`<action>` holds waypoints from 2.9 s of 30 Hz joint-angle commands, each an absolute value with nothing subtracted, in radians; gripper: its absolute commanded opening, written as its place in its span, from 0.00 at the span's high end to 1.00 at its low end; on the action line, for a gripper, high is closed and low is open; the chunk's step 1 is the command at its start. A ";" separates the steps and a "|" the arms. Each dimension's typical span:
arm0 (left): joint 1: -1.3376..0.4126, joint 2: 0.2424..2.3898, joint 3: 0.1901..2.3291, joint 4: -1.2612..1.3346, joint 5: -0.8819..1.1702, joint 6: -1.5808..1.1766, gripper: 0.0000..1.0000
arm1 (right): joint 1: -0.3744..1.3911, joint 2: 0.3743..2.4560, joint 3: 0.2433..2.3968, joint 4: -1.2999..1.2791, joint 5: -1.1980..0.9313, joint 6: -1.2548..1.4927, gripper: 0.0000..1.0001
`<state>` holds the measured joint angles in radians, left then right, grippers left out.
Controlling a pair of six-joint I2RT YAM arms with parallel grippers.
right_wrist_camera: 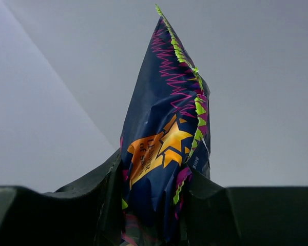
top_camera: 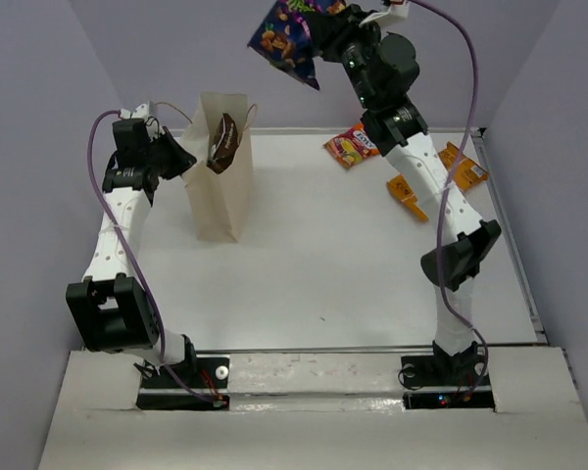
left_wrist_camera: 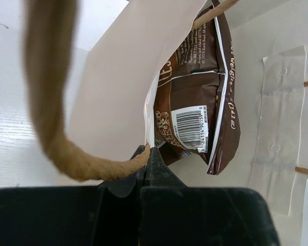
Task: Place the snacks into the paper bag
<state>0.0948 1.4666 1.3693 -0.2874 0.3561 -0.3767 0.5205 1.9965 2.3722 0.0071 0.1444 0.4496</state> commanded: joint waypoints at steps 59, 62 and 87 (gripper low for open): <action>0.071 1.483 1.378 -0.229 0.371 -0.429 1.00 | 0.996 2.329 2.448 0.094 0.470 -0.080 0.08; 0.072 1.488 1.379 -0.229 0.376 -0.433 1.00 | 0.996 2.303 2.510 -0.074 0.390 -0.117 0.00; 0.077 1.493 1.387 -0.238 0.422 -0.446 1.00 | 0.796 1.819 2.109 -0.195 0.428 0.270 0.11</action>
